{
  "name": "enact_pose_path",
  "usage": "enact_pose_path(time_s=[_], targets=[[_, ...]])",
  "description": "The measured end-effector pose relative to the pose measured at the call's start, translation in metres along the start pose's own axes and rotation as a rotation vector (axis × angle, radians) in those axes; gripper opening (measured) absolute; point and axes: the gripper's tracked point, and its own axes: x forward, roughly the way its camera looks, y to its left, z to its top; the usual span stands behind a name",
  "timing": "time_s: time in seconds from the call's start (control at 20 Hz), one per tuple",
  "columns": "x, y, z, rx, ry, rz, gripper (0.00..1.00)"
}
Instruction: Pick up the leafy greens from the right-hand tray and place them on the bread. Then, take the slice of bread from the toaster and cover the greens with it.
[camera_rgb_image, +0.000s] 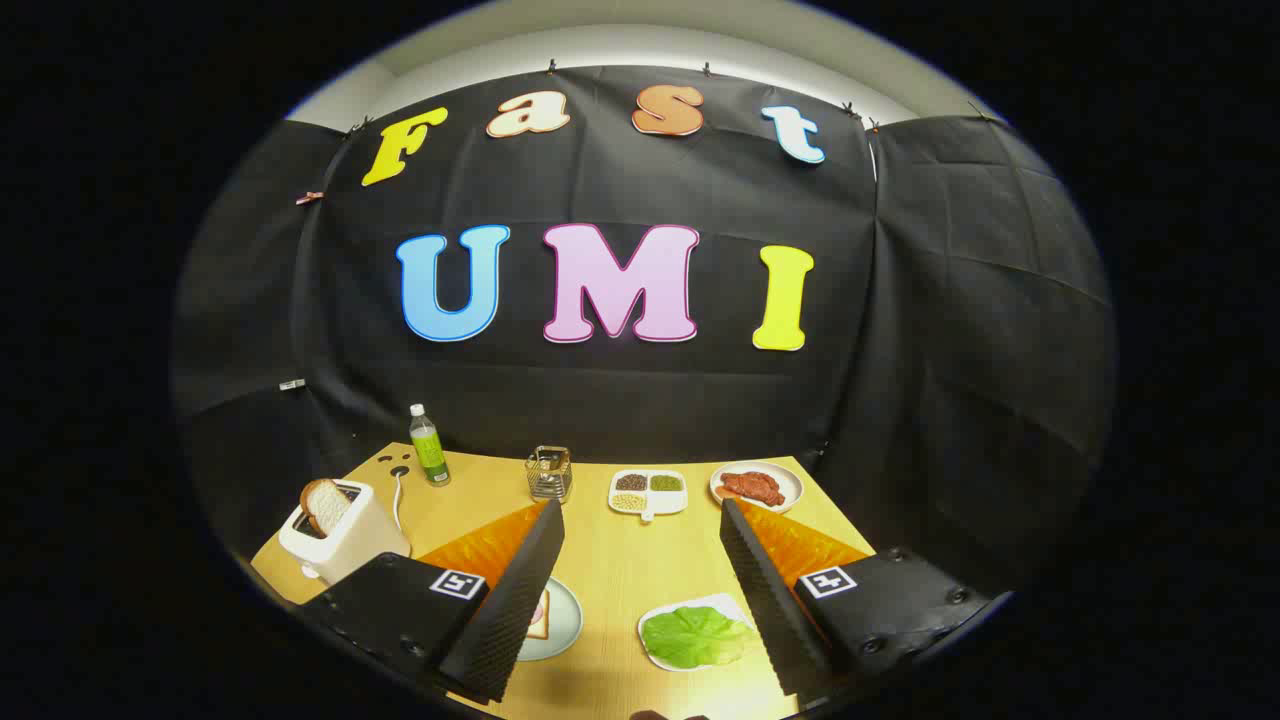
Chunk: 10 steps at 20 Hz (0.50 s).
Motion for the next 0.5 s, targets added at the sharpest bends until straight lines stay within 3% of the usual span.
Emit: enact_pose_path(time_s=[0.5], targets=[[0.007, 0.0102, -0.0105, 0.009, 0.034, 0.048, 0.98]])
